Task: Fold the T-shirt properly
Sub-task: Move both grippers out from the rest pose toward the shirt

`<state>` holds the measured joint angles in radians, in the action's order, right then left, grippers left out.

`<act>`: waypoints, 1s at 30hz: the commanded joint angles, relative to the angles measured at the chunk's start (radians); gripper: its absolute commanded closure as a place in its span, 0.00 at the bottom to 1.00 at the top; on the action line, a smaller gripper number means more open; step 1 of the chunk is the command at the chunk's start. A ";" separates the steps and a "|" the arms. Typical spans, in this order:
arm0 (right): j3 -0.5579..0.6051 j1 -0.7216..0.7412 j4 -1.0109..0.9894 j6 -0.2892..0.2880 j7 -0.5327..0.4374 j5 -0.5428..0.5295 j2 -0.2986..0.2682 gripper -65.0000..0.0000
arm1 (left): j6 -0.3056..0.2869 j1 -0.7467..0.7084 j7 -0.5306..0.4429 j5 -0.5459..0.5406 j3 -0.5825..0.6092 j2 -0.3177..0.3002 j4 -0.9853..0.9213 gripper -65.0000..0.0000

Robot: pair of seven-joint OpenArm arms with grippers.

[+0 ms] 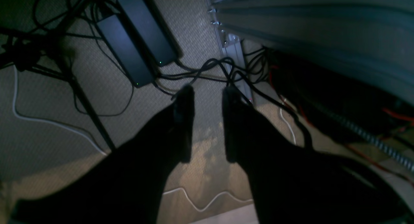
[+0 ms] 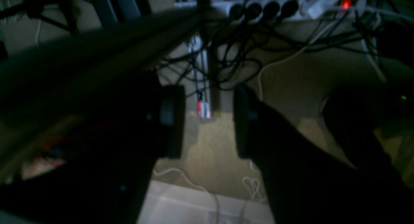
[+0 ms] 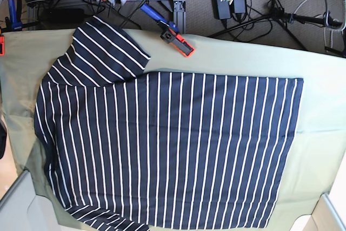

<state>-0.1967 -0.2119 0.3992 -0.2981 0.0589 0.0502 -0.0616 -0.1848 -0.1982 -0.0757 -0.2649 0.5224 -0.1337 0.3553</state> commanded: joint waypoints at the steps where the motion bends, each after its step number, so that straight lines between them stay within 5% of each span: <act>1: -0.001 -0.028 0.027 0.048 -0.006 -0.001 -0.013 0.61 | -0.018 -0.016 -0.007 0.000 -0.001 -0.009 0.019 0.71; 12: -0.001 -0.299 0.333 -0.014 -0.006 -0.009 -0.055 0.61 | -0.018 -0.146 -0.010 0.110 -0.022 -0.069 0.219 0.71; 25: -0.001 -0.480 0.607 -0.024 0.000 -0.097 -0.060 0.61 | -0.023 -0.348 0.021 0.154 -0.309 -0.069 0.505 0.71; 30: -0.001 -0.552 0.732 -0.024 0.064 -0.137 -0.060 0.61 | -0.107 -0.460 0.065 0.134 -0.356 -0.107 0.711 0.71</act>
<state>-0.1951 -0.7441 1.1248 -0.3138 0.1341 -0.0822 -0.1162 -0.2749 -0.6495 0.0051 -0.1276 0.1692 -0.2337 1.0611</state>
